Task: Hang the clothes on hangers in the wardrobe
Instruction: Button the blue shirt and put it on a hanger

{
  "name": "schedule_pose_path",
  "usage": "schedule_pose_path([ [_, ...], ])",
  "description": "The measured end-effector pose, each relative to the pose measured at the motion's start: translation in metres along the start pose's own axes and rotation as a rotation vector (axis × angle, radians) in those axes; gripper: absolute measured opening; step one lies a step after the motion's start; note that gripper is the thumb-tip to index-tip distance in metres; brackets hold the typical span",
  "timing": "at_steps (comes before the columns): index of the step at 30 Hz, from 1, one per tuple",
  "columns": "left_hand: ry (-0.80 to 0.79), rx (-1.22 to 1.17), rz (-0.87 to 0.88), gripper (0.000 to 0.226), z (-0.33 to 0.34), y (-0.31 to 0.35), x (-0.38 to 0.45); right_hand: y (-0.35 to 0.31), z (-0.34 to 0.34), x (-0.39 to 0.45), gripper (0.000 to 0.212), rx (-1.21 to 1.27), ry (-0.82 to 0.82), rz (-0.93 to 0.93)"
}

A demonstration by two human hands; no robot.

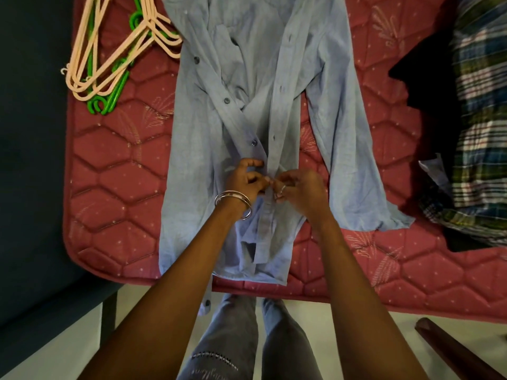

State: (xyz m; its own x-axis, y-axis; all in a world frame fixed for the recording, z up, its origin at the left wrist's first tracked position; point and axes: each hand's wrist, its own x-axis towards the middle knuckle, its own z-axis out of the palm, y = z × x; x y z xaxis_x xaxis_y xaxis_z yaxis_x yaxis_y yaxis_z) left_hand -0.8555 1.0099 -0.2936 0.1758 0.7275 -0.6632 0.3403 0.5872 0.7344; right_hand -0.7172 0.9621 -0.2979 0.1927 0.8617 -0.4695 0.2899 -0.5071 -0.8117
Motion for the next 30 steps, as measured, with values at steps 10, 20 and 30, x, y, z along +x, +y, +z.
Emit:
schedule_pose_path([
  [10,0.297,0.269,0.307,0.042,-0.012,-0.031,-0.02,0.037,-0.012,-0.022,0.025,-0.141,0.317,0.057],
  [20,0.015,1.335,0.297,0.096,-0.026,-0.13,-0.091,0.051,0.004,-0.05,0.028,-0.037,0.164,0.099],
  [30,0.502,-0.432,-0.045,0.033,-0.043,-0.057,-0.101,0.026,0.013,-0.077,0.018,0.967,0.133,0.233],
])
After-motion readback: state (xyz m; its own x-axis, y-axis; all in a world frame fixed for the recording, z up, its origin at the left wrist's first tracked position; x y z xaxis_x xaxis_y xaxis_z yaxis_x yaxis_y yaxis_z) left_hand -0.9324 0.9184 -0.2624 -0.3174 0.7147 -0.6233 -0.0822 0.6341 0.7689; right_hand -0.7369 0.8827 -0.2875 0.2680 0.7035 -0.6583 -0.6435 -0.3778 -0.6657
